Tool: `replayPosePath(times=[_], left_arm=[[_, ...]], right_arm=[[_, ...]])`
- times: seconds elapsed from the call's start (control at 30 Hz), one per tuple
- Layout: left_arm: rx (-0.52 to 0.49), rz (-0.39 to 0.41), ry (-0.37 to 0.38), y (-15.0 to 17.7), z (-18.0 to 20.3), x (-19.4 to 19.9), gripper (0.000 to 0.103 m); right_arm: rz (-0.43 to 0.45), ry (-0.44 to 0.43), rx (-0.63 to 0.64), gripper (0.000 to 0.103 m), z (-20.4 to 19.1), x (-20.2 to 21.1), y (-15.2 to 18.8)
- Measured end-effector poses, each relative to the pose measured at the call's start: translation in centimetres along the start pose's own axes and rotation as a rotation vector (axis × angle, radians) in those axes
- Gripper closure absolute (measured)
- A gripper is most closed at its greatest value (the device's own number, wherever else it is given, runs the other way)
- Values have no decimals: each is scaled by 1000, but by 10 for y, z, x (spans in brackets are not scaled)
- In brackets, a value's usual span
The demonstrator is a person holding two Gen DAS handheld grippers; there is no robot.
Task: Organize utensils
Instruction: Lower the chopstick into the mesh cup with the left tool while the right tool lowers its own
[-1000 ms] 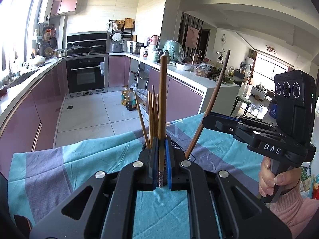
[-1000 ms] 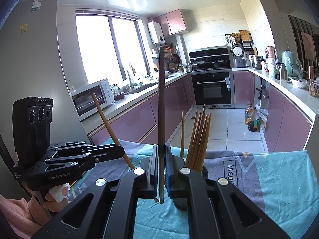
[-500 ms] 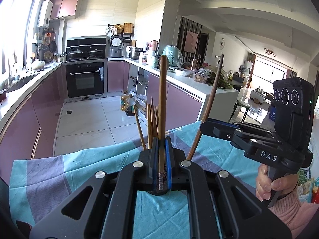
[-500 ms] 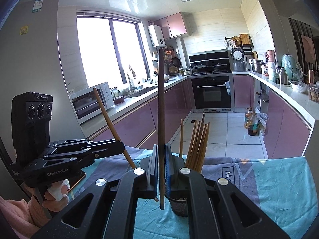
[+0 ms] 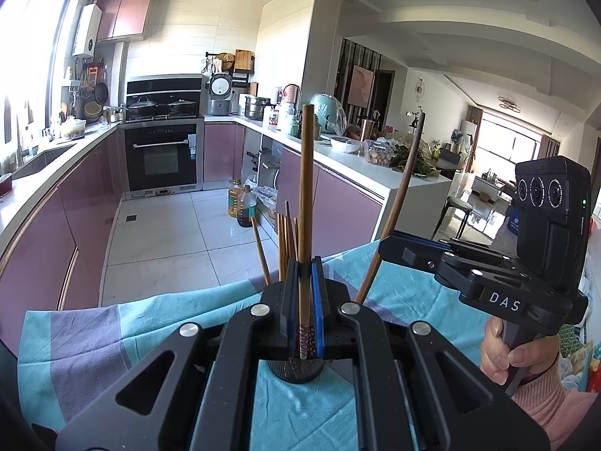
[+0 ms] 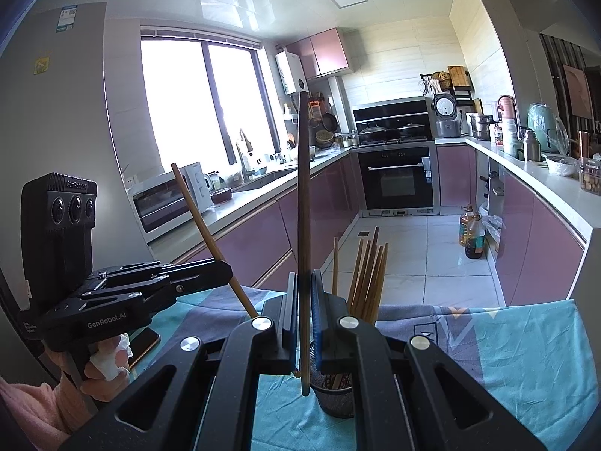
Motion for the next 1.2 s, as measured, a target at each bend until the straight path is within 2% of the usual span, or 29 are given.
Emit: replayPosePath(times=[0.37, 1.2], left_arm=[[-7, 7, 0, 0, 1, -2, 95], [-5, -34, -15, -7, 2, -13, 95]], right_arm=[[4, 8, -9, 97, 2, -2, 1], [-19, 40, -59, 97, 23, -23, 6]])
Point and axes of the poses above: each gripper's, at about its wrist camera, not at the fingertips, and x roughly against the way its jaws point, z to its right, y to its underside, the point moved 6 cm from there along -x, roughly the way its jaws point, and after that the axes turned 15 degrees about x, right-handed, at the moved point
